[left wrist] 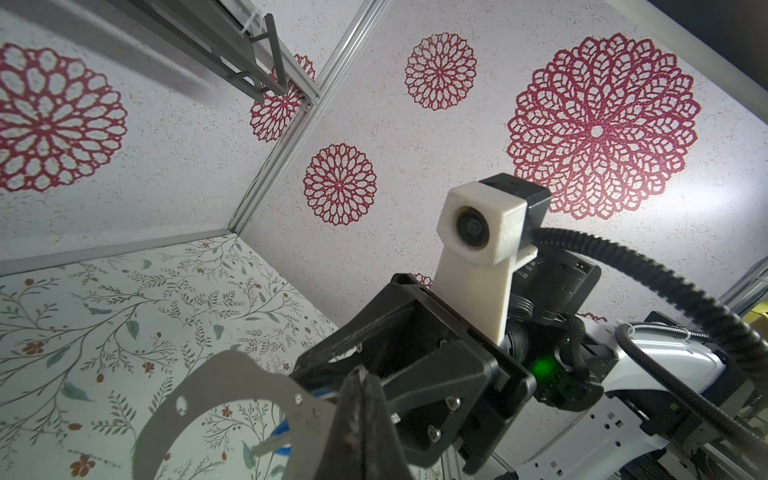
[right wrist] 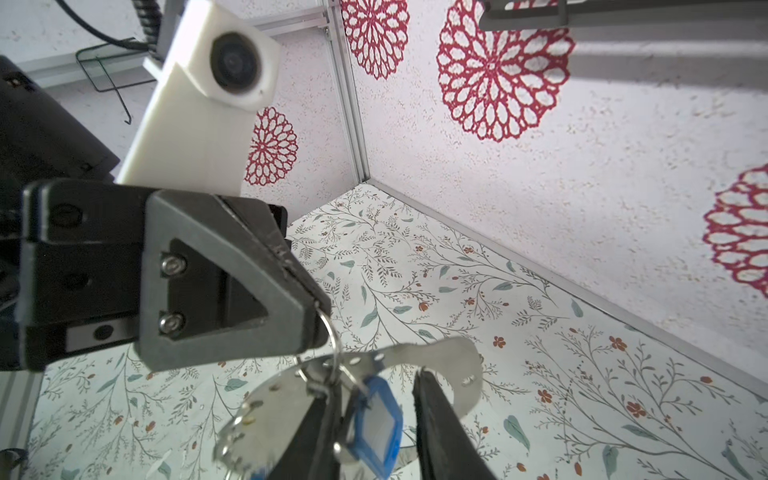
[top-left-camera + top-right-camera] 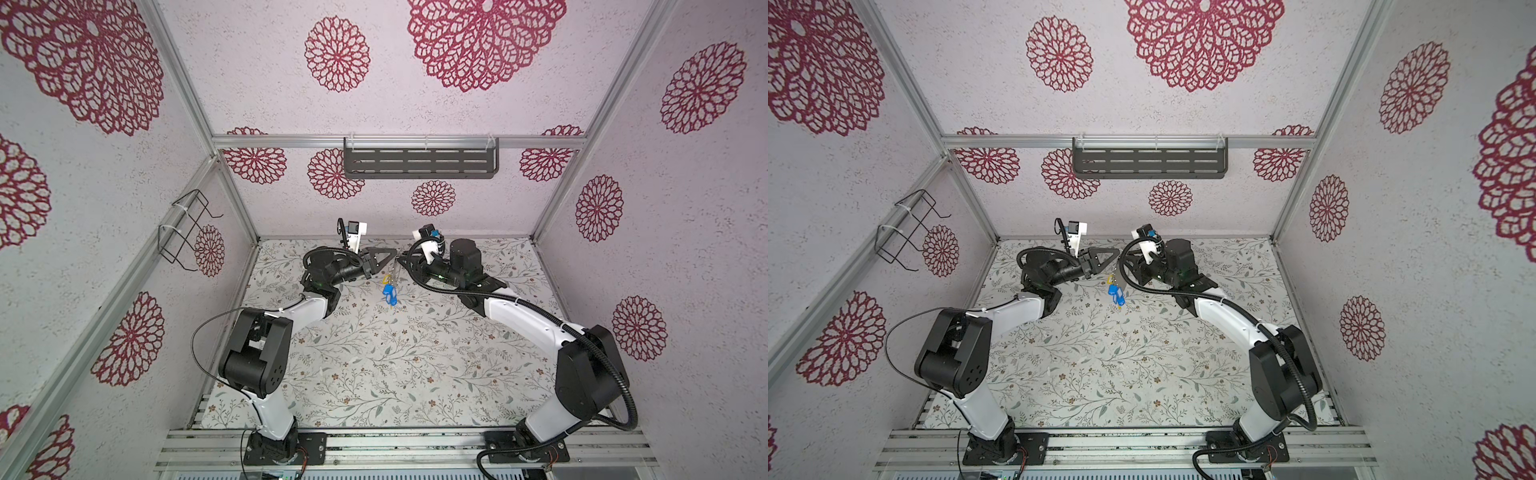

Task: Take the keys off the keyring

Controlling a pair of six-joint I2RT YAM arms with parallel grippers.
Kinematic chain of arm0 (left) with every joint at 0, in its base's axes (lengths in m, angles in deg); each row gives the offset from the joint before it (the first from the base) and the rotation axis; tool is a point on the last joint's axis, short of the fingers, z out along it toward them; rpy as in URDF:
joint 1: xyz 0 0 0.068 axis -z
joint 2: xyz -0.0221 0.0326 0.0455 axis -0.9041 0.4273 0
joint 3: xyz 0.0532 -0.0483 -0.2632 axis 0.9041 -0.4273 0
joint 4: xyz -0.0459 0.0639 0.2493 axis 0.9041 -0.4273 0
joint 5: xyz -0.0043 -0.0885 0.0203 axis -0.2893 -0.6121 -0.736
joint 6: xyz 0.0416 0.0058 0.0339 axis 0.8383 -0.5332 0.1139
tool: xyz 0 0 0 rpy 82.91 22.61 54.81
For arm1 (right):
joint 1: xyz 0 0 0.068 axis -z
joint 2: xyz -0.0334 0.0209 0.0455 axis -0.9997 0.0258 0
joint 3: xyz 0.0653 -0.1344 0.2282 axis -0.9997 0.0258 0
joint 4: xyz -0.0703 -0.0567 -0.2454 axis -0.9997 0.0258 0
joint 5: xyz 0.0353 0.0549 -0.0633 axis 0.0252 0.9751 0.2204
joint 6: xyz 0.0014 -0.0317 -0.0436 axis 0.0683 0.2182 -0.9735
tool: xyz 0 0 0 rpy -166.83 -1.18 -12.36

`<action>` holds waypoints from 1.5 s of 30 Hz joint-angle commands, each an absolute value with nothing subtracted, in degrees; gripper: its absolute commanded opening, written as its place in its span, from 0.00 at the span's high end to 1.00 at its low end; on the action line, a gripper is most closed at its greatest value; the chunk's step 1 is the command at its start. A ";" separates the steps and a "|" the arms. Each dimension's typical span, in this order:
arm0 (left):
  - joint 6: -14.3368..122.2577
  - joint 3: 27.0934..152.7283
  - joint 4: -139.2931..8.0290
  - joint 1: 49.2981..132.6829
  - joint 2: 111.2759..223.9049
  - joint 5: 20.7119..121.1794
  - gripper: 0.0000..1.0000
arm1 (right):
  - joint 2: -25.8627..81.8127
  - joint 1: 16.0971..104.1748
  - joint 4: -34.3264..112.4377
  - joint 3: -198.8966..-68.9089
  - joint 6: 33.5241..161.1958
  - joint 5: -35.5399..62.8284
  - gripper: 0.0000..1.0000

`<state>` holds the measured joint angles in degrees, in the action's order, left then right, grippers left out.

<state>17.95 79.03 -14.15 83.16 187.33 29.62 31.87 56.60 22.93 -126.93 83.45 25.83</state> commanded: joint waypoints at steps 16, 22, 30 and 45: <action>12.91 82.56 -7.82 83.19 186.80 31.28 1.00 | 27.19 55.25 21.21 -125.30 79.91 21.30 1.00; 14.48 80.28 -5.67 84.71 186.63 40.77 1.00 | 27.44 53.51 20.57 -124.24 80.87 21.34 1.00; 20.03 75.93 -0.78 89.10 187.13 53.39 1.00 | 29.20 51.21 19.77 -124.89 81.23 20.90 1.00; 20.12 71.99 5.70 90.48 187.35 62.10 1.00 | 28.99 50.81 20.72 -124.50 80.65 18.84 1.00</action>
<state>19.50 71.41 1.59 90.59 187.36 59.59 29.89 52.12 21.54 -124.64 80.96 18.22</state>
